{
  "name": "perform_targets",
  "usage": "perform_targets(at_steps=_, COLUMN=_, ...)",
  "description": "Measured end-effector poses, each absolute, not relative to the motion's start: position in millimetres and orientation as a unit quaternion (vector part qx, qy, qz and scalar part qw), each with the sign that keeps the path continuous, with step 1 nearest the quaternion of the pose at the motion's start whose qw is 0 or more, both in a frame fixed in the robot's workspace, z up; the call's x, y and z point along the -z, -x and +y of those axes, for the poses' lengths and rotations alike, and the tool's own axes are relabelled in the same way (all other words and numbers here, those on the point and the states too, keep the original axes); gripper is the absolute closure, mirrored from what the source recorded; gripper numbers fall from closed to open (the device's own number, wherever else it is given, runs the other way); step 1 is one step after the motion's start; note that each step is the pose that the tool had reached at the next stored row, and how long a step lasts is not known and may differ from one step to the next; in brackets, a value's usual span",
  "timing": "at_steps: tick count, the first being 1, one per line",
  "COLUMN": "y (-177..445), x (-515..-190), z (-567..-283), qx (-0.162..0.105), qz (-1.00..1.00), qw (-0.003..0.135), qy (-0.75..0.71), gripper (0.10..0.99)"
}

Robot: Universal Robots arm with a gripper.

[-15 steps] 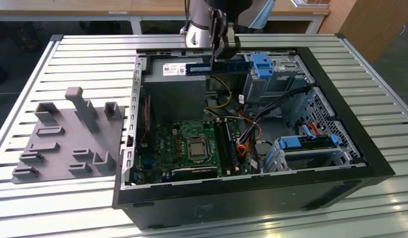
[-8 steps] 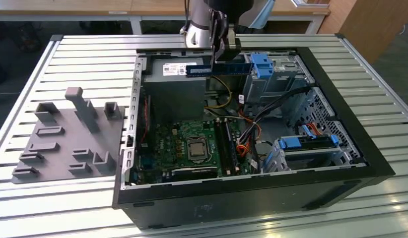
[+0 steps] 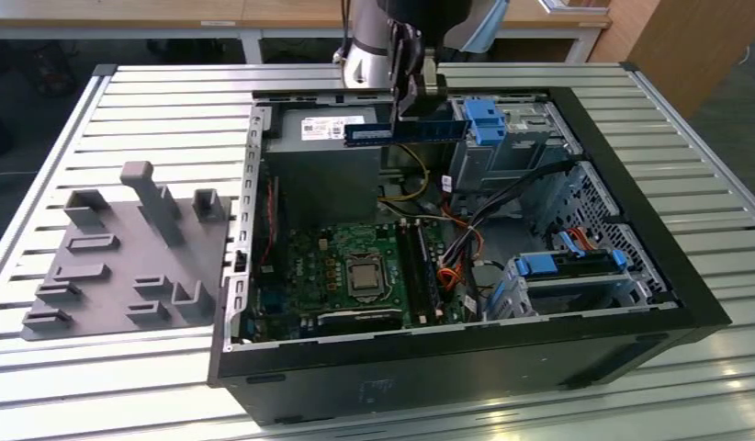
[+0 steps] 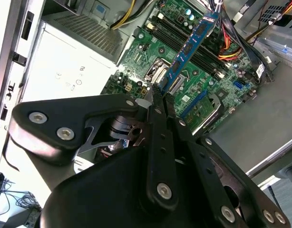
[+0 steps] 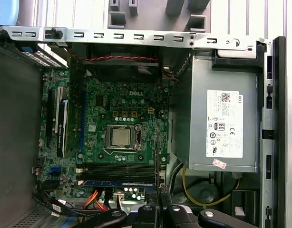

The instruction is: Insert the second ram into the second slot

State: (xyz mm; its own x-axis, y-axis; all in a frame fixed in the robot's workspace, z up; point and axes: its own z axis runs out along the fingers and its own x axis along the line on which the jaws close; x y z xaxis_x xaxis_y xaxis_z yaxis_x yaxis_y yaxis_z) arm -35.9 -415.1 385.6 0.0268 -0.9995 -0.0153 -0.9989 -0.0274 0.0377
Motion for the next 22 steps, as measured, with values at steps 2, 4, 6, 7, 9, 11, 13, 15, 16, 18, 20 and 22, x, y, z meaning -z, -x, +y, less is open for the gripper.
perform_targets(at_steps=2, y=36, x=-386, z=-417, qx=0.019, qz=-0.697, qw=0.008, qy=-0.716, gripper=0.949)
perform_targets(at_steps=4, y=36, x=-386, z=-418, qx=0.019, qz=-0.697, qw=0.008, qy=-0.716, gripper=0.949)
perform_targets(at_steps=6, y=36, x=-386, z=-420, qx=0.019, qz=-0.697, qw=0.008, qy=-0.716, gripper=0.949)
perform_targets(at_steps=7, y=36, x=-386, z=-421, qx=0.019, qz=-0.697, qw=0.008, qy=-0.716, gripper=0.949)
perform_targets(at_steps=9, y=36, x=-386, z=-423, qx=0.019, qz=-0.697, qw=0.008, qy=-0.716, gripper=0.949)
perform_targets(at_steps=11, y=36, x=-386, z=-425, qx=0.019, qz=-0.697, qw=0.008, qy=-0.716, gripper=0.949)
perform_targets(at_steps=13, y=36, x=-386, z=-427, qx=0.019, qz=-0.697, qw=0.008, qy=-0.716, gripper=0.949)
perform_targets(at_steps=15, y=36, x=-386, z=-429, qx=0.019, qz=-0.697, qw=0.008, qy=-0.716, gripper=0.949)
perform_targets(at_steps=16, y=36, x=-386, z=-430, qx=0.019, qz=-0.697, qw=0.008, qy=-0.716, gripper=0.949)
perform_targets(at_steps=18, y=36, x=-386, z=-432, qx=0.019, qz=-0.697, qw=0.008, qy=-0.716, gripper=0.949)
perform_targets(at_steps=20, y=36, x=-386, z=-433, qx=0.018, qz=-0.697, qw=0.008, qy=-0.716, gripper=0.949)
perform_targets(at_steps=22, y=36, x=-386, z=-434, qx=0.018, qz=-0.697, qw=0.009, qy=-0.716, gripper=0.949)
